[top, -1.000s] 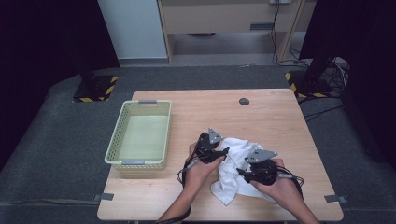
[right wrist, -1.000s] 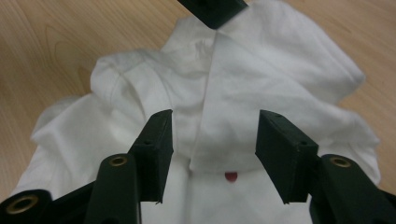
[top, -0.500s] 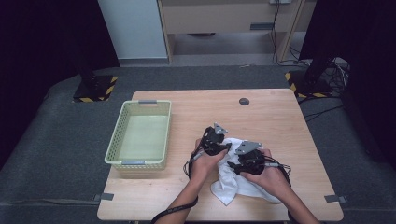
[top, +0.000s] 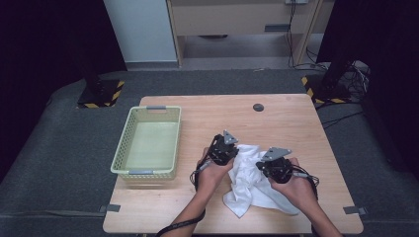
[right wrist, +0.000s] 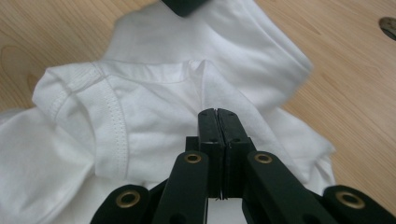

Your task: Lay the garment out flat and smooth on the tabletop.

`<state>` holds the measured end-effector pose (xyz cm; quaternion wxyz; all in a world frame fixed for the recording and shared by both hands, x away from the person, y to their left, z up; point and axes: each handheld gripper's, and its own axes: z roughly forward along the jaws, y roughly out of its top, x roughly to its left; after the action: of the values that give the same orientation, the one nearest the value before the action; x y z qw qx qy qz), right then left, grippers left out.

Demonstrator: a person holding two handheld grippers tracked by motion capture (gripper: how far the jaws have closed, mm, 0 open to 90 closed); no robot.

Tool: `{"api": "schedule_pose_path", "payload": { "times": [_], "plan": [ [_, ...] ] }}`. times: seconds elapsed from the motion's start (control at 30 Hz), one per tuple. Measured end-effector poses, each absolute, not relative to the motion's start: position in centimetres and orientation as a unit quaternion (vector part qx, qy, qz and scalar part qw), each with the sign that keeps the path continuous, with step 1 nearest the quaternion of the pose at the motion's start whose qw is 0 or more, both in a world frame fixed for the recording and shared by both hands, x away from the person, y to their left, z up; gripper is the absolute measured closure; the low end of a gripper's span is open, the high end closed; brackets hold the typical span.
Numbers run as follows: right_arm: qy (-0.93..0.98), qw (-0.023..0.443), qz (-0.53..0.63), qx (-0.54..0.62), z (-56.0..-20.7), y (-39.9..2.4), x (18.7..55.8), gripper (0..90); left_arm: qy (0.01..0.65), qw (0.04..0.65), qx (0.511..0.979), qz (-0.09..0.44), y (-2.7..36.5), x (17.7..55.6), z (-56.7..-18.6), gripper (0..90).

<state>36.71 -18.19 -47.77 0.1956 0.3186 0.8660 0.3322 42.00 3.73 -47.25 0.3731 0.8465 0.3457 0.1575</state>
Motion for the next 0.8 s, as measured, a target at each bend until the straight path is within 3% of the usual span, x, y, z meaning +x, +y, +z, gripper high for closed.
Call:
{"api": "schedule_pose_path", "payload": {
  "times": [0.43, 0.8],
  "plan": [
    [0.855, 0.213, 0.317, 0.352, -46.8, -24.4, 34.3, 89.7, 0.377, 0.344, 0.843, 0.173, 7.0, 40.6, -48.8, 87.8],
    [0.864, 0.190, 0.290, 0.365, -49.8, -27.5, 32.8, 89.6, 0.378, 0.307, 0.858, 0.164, 7.8, 39.0, -51.6, 87.9]
  ]
}}
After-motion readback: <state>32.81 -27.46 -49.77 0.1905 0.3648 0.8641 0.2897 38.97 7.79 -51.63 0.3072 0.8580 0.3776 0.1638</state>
